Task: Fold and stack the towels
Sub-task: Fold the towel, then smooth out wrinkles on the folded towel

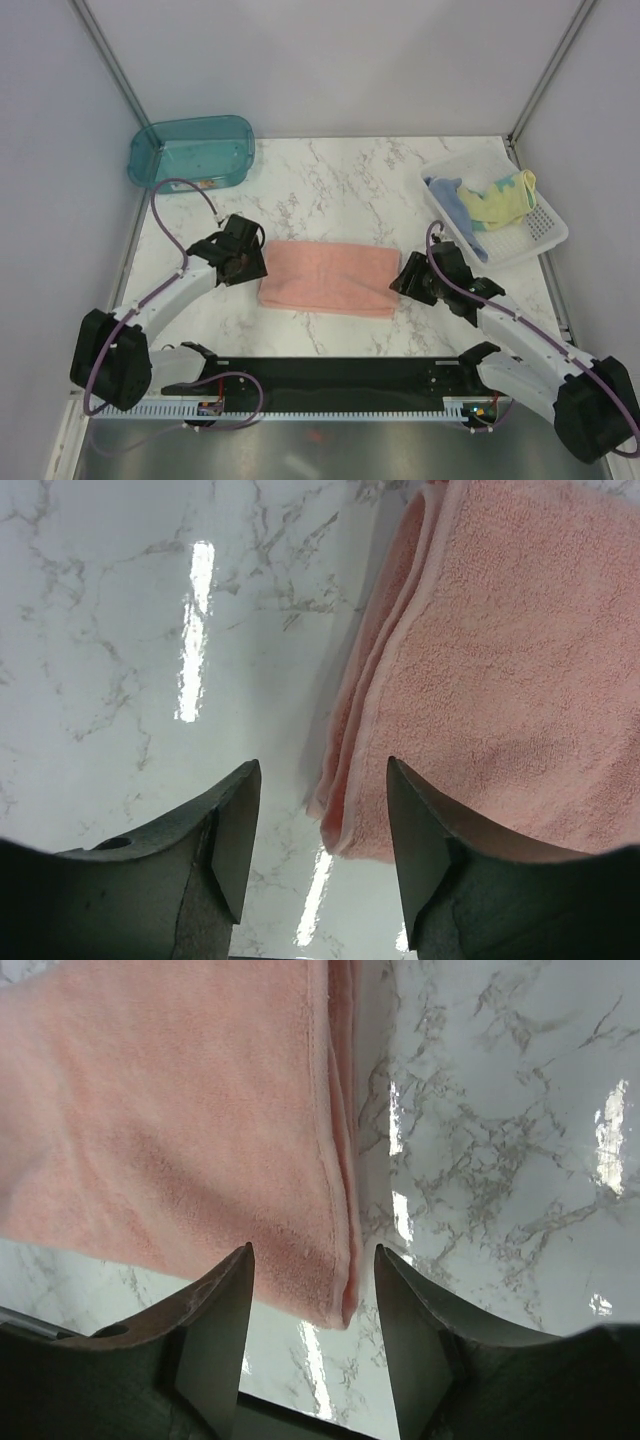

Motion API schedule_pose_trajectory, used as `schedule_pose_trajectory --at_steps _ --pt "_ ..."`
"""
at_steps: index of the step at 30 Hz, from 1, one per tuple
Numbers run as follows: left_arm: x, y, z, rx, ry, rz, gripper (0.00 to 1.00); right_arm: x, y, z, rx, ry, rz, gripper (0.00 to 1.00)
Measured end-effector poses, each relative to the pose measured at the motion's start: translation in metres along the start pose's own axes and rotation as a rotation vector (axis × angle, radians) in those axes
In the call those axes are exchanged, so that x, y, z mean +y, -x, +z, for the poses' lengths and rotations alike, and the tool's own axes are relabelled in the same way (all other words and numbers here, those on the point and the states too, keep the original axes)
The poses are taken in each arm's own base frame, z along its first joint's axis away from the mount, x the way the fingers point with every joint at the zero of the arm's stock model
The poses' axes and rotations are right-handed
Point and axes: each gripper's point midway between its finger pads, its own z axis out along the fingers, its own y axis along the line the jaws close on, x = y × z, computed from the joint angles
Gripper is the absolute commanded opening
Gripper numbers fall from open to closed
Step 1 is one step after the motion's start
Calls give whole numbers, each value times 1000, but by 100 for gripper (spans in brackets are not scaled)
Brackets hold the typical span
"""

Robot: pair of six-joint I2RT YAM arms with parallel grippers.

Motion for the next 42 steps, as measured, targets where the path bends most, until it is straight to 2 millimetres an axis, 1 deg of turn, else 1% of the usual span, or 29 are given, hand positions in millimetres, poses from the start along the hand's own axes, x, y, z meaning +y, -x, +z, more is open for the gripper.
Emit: schedule_pose_trajectory --at_steps 5,10,12,15,17,20,23,24,25,27,28,31,33,35,37,38,42 --pt "-7 -5 25 61 -23 -4 54 -5 5 22 -3 -45 -17 56" --pt "0 -5 47 111 -11 -45 48 -4 20 44 -23 -77 -56 52" --pt "4 -2 53 119 -11 -73 48 -1 26 53 -32 -81 -76 50" --pt "5 6 59 125 -12 -91 47 0 35 68 -35 -100 -106 47" --pt "1 13 63 121 -20 -91 46 2 45 77 -37 -107 -120 45" --pt "-6 26 69 114 -30 -79 45 5 67 92 -47 -116 -136 45" --pt "-7 40 68 93 -27 -67 50 10 87 94 -71 -111 -146 50" --pt "-8 45 64 80 -26 -62 52 12 93 93 -76 -111 -145 55" --pt "-8 50 61 67 -26 -62 53 14 99 90 -80 -114 -140 56" --pt "-9 60 48 30 -36 -62 53 16 104 81 -77 -134 -116 58" --pt "-10 63 39 15 -49 -64 53 16 103 75 -74 -141 -100 58" --pt "-14 69 12 -38 -108 -71 55 17 95 45 -74 -152 -24 58" --pt "-17 66 -4 -62 -163 -79 55 18 89 28 -82 -136 32 58" --pt "-19 55 -14 -58 -204 -82 55 16 76 15 -75 -123 91 57" --pt "-19 40 -18 -40 -221 -79 57 8 57 10 -45 -128 147 57" --pt "-21 29 -19 -18 -234 -75 57 3 47 9 -25 -137 168 57" --pt "-26 -3 -18 56 -260 -61 59 -11 11 11 63 -183 229 57"
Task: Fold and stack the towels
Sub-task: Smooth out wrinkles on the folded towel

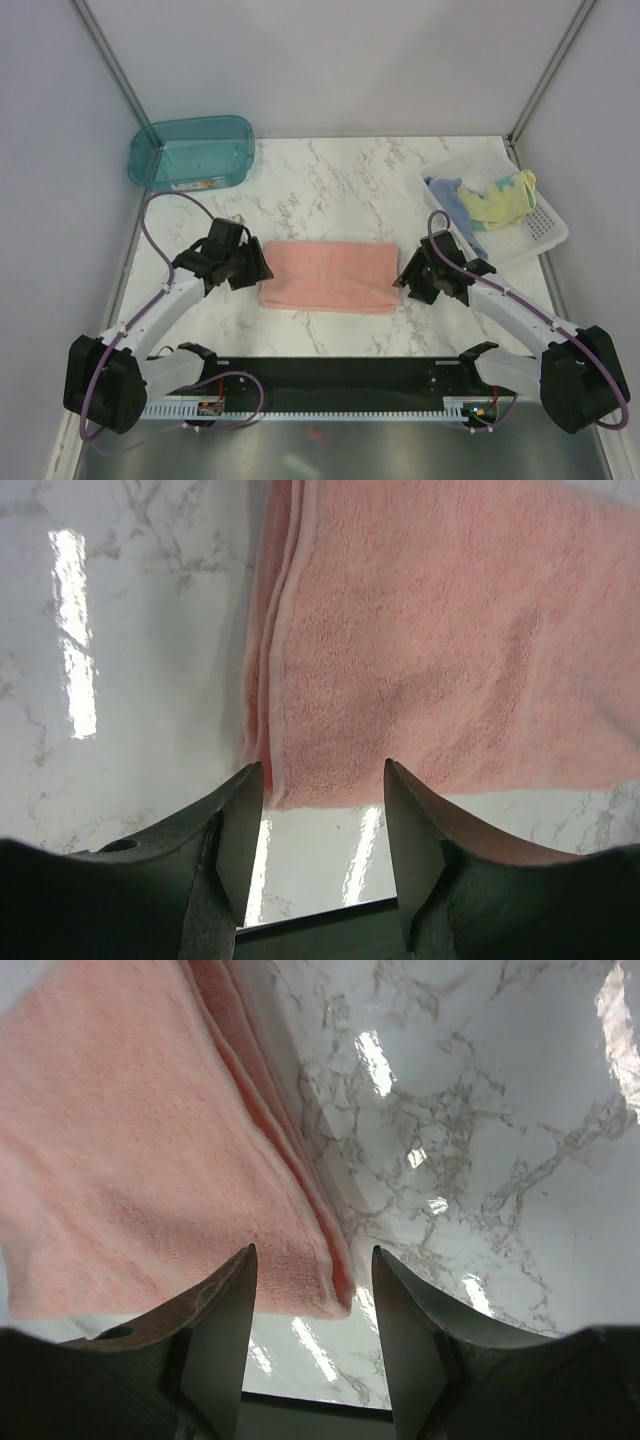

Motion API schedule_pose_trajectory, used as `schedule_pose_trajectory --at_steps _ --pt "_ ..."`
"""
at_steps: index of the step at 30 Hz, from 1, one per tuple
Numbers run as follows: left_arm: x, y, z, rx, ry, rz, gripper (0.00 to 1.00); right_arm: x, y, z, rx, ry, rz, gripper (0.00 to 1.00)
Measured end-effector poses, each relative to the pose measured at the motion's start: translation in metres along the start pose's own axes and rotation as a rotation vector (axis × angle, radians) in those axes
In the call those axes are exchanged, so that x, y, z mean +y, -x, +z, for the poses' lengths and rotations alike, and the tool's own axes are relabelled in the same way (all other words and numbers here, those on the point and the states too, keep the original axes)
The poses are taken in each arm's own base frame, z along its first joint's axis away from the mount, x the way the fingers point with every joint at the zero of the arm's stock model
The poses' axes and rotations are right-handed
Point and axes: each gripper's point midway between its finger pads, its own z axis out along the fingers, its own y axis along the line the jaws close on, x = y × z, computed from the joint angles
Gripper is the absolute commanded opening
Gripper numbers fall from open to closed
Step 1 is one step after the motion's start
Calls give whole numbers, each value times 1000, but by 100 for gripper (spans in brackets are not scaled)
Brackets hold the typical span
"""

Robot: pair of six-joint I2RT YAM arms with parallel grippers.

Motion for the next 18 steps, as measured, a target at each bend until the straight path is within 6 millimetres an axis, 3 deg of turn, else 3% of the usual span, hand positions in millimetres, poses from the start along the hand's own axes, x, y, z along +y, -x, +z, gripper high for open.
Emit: schedule_pose_trajectory --at_steps 5,13,18 --pt "3 -27 2 55 -9 -13 59 -10 -14 3 28 -23 48 57" --pt "11 -47 9 94 12 -36 54 -17 -21 5 20 -6 120 55" --pt "13 -48 12 94 23 -42 46 -16 -26 8 27 4 135 52"
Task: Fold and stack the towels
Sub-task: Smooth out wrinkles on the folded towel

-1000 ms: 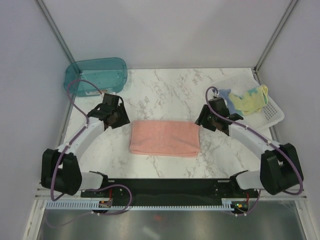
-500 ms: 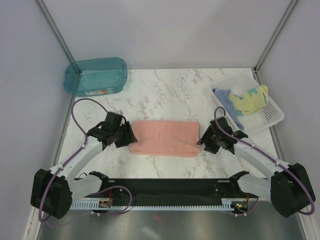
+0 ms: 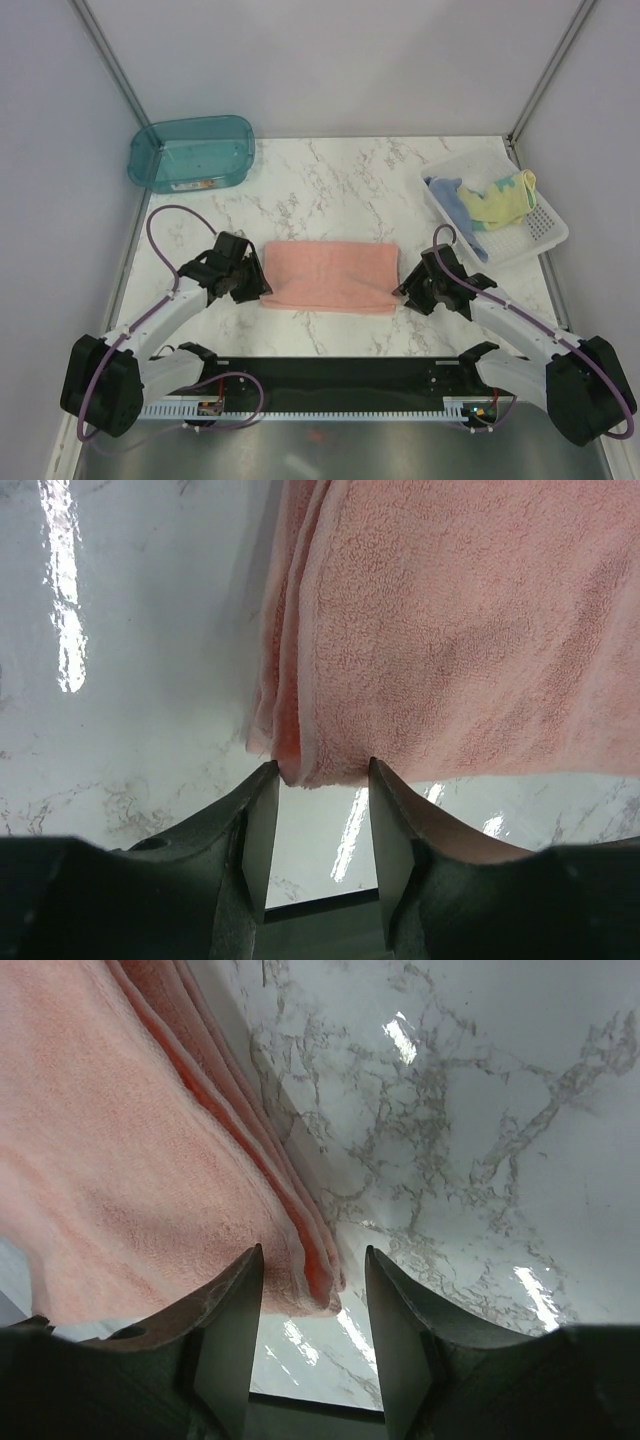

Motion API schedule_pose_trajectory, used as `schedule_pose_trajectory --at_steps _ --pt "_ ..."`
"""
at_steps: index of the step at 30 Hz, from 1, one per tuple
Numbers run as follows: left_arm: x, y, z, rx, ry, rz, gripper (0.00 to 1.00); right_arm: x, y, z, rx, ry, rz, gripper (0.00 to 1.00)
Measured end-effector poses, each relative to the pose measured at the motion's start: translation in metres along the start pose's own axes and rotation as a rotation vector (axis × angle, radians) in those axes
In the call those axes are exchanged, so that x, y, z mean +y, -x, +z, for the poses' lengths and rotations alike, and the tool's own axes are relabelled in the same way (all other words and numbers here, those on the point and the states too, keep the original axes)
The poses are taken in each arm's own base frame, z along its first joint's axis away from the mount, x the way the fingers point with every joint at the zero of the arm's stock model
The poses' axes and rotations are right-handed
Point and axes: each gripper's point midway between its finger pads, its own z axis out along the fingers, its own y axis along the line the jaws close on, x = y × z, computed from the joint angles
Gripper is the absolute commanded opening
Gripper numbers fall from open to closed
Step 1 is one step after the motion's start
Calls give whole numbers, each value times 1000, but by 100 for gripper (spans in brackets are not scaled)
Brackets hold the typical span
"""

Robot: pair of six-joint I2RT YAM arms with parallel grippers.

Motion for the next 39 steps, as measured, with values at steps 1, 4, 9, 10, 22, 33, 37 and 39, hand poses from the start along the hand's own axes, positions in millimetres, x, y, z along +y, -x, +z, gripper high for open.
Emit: schedule_pose_trajectory --at_steps 1,4,9,10,22,33,37,39 --pt "0 1 0 -5 2 0 43 1 0 1 -2 7 3 51" --pt "1 3 2 -12 9 -1 40 3 1 2 -8 21 13 48" --pt "1 3 6 -8 14 -1 36 6 2 3 -15 40 25 45" --pt "1 3 7 -6 15 -1 36 6 1 3 -16 43 26 44" --pt "0 4 5 -5 18 0 2 12 -2 -3 -4 87 26 0" --pt "0 13 -9 -54 50 27 2 3 -21 -10 35 160 0 0" --pt "10 3 1 -10 105 34 18 -27 -39 1 87 115 16 20" --pt "19 -3 6 16 150 33 27 -27 -41 1 95 124 13 31"
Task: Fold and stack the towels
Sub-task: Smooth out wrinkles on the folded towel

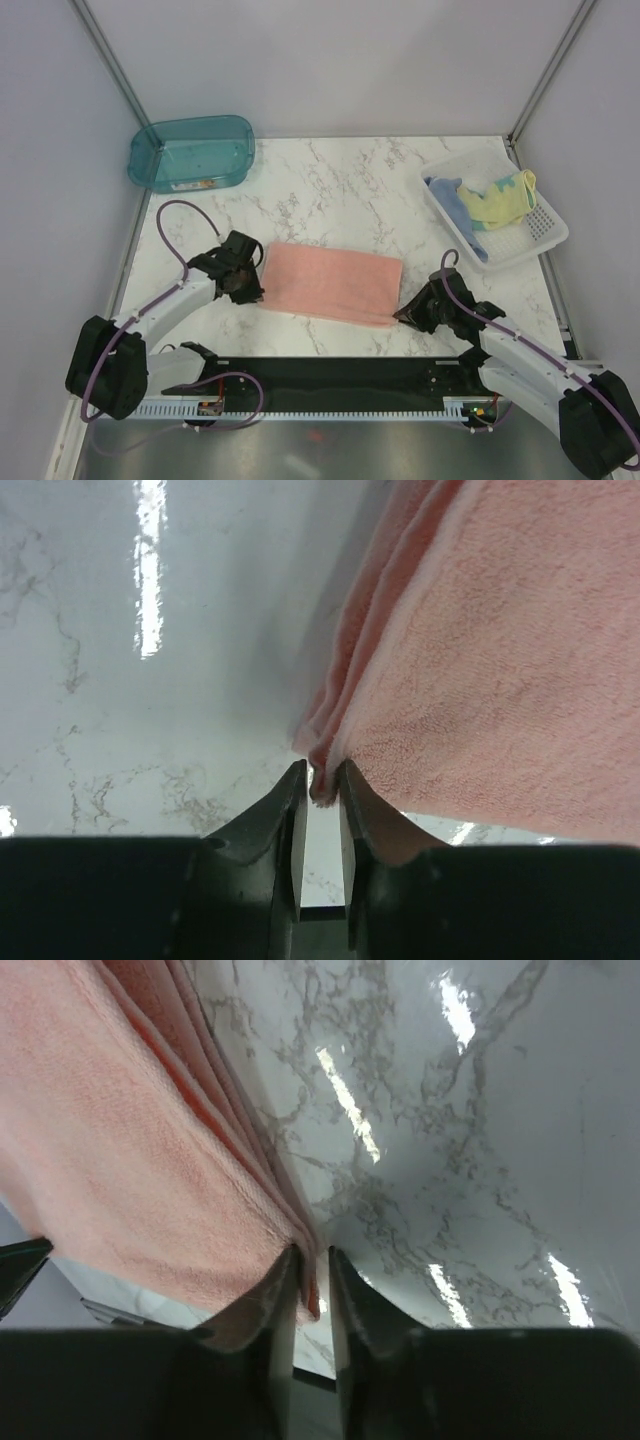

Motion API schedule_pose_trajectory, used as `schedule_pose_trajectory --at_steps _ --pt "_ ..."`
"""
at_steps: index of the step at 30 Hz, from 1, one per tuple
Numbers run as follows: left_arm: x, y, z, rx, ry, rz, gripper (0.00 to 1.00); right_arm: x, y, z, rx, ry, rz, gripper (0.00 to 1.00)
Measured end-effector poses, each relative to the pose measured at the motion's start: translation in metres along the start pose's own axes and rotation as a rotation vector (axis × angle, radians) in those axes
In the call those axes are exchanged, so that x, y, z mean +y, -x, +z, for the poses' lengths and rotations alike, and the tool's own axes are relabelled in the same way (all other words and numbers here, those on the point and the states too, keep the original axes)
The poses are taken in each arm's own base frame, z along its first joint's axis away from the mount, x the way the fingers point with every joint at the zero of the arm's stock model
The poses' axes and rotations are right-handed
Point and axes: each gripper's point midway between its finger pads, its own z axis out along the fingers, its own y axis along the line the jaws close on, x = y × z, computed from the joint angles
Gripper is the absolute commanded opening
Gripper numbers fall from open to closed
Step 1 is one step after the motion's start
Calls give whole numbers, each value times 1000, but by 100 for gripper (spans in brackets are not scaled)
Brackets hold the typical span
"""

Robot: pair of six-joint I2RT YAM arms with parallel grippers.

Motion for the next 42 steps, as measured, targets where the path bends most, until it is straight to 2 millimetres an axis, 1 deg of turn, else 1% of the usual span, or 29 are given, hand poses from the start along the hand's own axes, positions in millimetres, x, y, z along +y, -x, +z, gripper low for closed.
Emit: schedule_pose_trajectory --at_steps 1,4,5,7,9,10,11,12,14,16,19,21,22,24,25,27,28,30,31,33,36,37,39,41,42 --pt "4 -3 2 12 23 -1 35 0 0 0 0 3 -8 37" --pt "15 -5 1 22 80 -2 45 7 4 -5 -7 1 -42 44" --pt "17 -3 -3 14 92 -1 46 8 6 -6 -12 -7 -57 44" --pt "16 8 -15 -20 105 -1 47 14 11 -12 -24 -23 -95 45" --pt "4 28 -30 -76 78 -1 47 24 17 -17 -36 -22 -130 45" --pt "-5 39 -39 -106 54 -2 47 29 19 -19 -37 -20 -149 43" --pt "-19 54 -49 -144 13 0 47 35 21 -20 -38 -14 -171 43" --pt "-29 65 -56 -171 -23 6 47 40 22 -21 -36 -5 -192 42" --pt "-56 83 -64 -211 -121 26 45 50 22 -22 -22 27 -232 37" --pt "-73 90 -60 -210 -183 53 45 60 19 -21 -1 80 -268 30" --pt "-84 87 -34 -152 -211 99 45 84 13 -20 31 210 -314 20" --pt "-84 81 -12 -105 -209 112 45 94 7 -13 56 289 -337 17" --pt "-80 78 0 -77 -198 112 44 94 4 -8 74 312 -344 17" --pt "-70 71 21 -22 -171 98 44 82 -5 7 111 322 -346 15" --pt "-63 67 32 10 -153 84 44 71 -10 14 133 309 -340 15" --pt "-50 62 44 51 -125 58 44 47 -20 26 176 273 -326 15" --pt "-45 60 47 69 -125 43 45 45 -23 28 188 284 -321 15" --pt "-42 62 46 75 -141 34 46 51 -22 27 178 313 -338 16" --pt "-42 65 43 69 -152 41 56 53 -21 26 172 324 -350 17" --pt "-44 69 33 57 -171 71 64 55 -20 24 165 332 -367 19" --pt "-47 83 12 -2 -203 137 66 65 -16 14 146 346 -399 23" --pt "-46 86 5 -24 -211 154 67 74 -13 9 131 363 -413 24" --pt "-42 91 -5 -55 -218 174 69 97 -5 -5 94 412 -447 28" --pt "-35 90 -7 -54 -223 175 71 121 2 -19 60 464 -476 30" --pt "-32 88 -5 -43 -225 176 71 132 5 -26 46 489 -492 33"
